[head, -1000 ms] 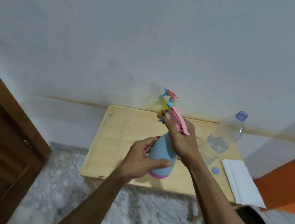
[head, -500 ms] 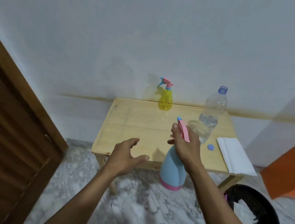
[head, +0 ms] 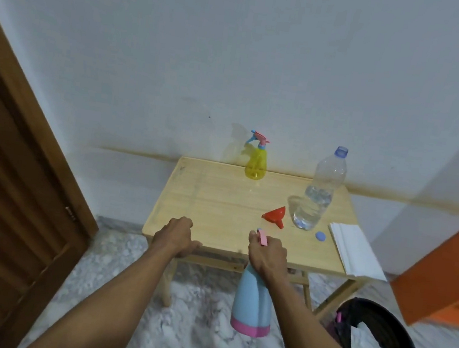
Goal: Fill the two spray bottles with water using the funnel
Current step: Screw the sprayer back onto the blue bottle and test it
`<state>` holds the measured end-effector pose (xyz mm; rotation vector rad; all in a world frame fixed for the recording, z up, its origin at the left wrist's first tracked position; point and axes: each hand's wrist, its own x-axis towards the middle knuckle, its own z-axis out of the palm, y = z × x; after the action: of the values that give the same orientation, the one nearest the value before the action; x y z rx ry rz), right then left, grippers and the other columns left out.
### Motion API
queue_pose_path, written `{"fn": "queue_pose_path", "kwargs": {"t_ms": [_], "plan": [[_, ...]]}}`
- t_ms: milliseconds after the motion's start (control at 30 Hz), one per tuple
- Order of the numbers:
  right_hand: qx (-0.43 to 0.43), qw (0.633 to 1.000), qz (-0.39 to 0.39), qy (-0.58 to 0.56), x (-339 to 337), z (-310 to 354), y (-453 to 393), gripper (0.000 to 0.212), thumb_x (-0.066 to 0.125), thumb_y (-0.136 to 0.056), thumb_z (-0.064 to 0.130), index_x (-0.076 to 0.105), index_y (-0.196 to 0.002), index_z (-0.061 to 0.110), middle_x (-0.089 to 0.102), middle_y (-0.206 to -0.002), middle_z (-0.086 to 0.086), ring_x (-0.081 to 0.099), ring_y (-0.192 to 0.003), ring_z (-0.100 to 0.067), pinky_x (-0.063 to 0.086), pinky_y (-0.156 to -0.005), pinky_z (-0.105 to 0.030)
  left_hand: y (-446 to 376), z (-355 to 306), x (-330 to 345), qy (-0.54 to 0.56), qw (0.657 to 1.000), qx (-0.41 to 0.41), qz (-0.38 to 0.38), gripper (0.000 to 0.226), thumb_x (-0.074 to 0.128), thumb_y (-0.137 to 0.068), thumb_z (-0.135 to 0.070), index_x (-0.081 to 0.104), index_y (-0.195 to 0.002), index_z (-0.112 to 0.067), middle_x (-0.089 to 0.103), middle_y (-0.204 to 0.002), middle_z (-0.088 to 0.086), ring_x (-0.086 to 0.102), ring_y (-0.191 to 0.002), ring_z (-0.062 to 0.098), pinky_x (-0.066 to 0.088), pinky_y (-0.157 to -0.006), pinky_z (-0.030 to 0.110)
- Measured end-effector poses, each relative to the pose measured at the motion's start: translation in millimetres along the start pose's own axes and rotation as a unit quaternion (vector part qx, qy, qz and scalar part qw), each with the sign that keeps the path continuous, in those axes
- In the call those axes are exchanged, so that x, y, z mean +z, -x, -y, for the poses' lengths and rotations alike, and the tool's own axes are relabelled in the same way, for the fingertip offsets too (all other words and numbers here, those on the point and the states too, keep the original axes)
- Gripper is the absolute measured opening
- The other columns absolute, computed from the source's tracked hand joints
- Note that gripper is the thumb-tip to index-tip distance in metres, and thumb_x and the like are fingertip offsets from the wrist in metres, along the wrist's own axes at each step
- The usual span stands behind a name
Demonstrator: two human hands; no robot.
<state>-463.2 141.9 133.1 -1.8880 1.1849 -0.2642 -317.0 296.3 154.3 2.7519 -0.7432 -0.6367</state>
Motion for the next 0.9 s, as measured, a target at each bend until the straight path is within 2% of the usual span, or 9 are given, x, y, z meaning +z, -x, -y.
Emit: {"fn": "queue_pose_path", "kwargs": {"t_ms": [133,267,400,567,800,900], "plan": [[0.004,1.000,-0.001,0.005,8,3,-4,0.049,0.042,-0.096,0.048,0.068,-0.081,0.009,0.065,-0.089,-0.015,0.054,-0.087,-0.032,0.043,-0.078,-0.039,-6,8,-1,0.002,1.000,0.002,0.016,0.069,0.070,-0.089,-0.048,0.044,-0.144,-0.016,0.045,-0.146,0.011,0.054,-0.127,0.033,0.049,-0.099,0.041],[0.020,1.000,-0.009,-0.001,12,7,-8,0.050,0.043,-0.094,0.051,0.068,-0.082,0.009,0.067,-0.092,-0.014,0.054,-0.092,-0.033,0.047,-0.083,-0.040,-13,14,2,0.010,0.999,0.007,0.032,0.073,0.071,-0.089,-0.047,0.042,-0.147,-0.015,0.046,-0.146,0.010,0.054,-0.126,0.031,0.049,-0.099,0.041],[0.047,0.999,-0.015,0.002,14,8,-15,0.045,0.046,-0.095,0.048,0.062,-0.094,0.006,0.058,-0.098,-0.014,0.056,-0.094,-0.034,0.050,-0.088,-0.040,-23,20,8,0.031,0.998,0.004,0.049,0.075,0.073,-0.088,-0.046,0.040,-0.148,-0.015,0.045,-0.147,0.010,0.054,-0.127,0.029,0.049,-0.100,0.040],[0.064,0.997,-0.017,0.027,20,6,-16,0.052,0.046,-0.095,0.051,0.060,-0.112,0.003,0.060,-0.114,-0.019,0.059,-0.101,-0.036,0.051,-0.092,-0.043,-31,25,16,0.043,0.997,0.002,0.058,0.076,0.074,-0.087,-0.045,0.042,-0.148,-0.014,0.046,-0.147,0.011,0.052,-0.130,0.029,0.048,-0.102,0.039],[0.041,0.999,0.006,0.020,30,14,-18,0.043,0.048,-0.093,0.049,0.061,-0.086,0.009,0.062,-0.091,-0.011,0.062,-0.088,-0.033,0.054,-0.086,-0.044,-37,40,15,0.058,0.997,-0.016,0.052,0.076,0.075,-0.087,-0.045,0.042,-0.148,-0.014,0.048,-0.148,0.010,0.052,-0.131,0.029,0.048,-0.102,0.039],[0.031,0.999,0.019,0.018,41,22,-17,0.043,0.048,-0.092,0.047,0.063,-0.085,0.007,0.062,-0.087,-0.010,0.063,-0.085,-0.033,0.055,-0.084,-0.044,-37,53,11,0.059,0.997,-0.035,0.042,0.076,0.076,-0.086,-0.046,0.044,-0.147,-0.014,0.049,-0.146,0.010,0.054,-0.127,0.029,0.049,-0.102,0.043]]}}
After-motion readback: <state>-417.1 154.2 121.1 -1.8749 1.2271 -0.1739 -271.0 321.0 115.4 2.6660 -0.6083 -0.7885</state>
